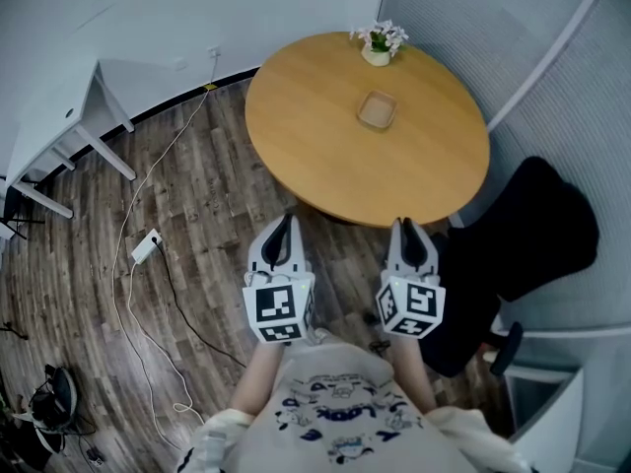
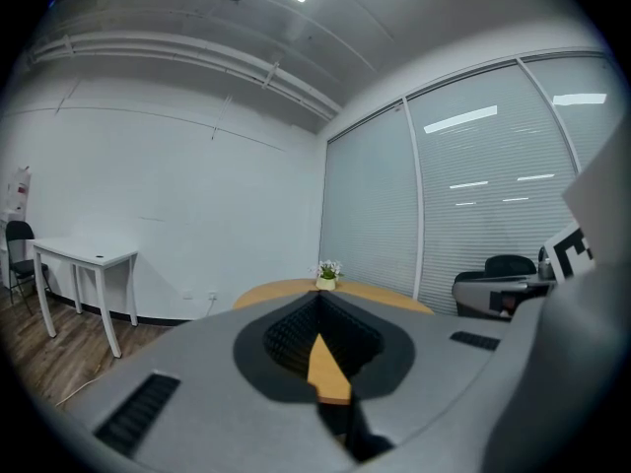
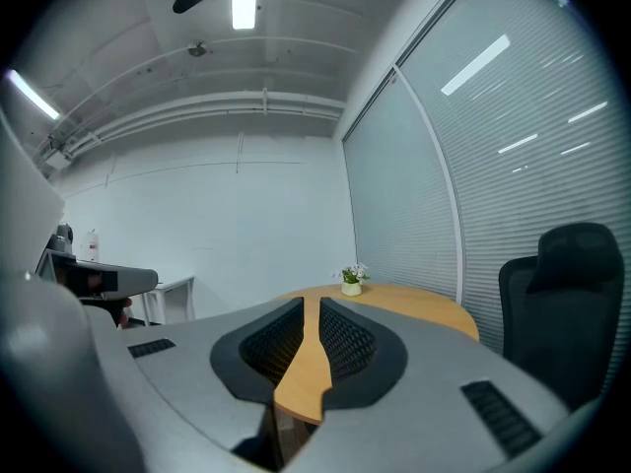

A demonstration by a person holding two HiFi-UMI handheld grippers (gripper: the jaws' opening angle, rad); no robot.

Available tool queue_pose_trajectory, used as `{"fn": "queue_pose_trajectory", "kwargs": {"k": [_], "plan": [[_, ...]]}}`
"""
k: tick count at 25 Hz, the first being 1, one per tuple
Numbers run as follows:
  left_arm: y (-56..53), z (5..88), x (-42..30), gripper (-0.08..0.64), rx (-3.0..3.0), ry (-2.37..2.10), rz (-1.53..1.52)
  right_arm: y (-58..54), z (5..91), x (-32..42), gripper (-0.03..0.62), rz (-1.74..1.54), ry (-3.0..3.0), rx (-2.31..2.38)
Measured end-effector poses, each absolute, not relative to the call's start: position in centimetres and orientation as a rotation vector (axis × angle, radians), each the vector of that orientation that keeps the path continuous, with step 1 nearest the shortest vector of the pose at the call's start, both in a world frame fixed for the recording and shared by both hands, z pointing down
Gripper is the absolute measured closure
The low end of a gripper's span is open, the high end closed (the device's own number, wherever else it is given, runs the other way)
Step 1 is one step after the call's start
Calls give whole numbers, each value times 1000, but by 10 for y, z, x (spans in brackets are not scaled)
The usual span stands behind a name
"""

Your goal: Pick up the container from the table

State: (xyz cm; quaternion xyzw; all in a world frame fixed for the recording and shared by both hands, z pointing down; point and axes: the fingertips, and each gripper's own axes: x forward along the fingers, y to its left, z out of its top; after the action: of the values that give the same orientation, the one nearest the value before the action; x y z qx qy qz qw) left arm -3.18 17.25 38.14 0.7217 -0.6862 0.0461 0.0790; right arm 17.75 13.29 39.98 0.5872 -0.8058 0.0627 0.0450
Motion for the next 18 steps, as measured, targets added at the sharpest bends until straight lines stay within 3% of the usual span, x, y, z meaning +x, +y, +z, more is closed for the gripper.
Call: {"fn": "queue_pose_trajectory", "kwargs": {"k": [18], "plan": [[-23,377,-78,558,2288,-1900,150,-40,396,133,557,228,-2352,1911]]}}
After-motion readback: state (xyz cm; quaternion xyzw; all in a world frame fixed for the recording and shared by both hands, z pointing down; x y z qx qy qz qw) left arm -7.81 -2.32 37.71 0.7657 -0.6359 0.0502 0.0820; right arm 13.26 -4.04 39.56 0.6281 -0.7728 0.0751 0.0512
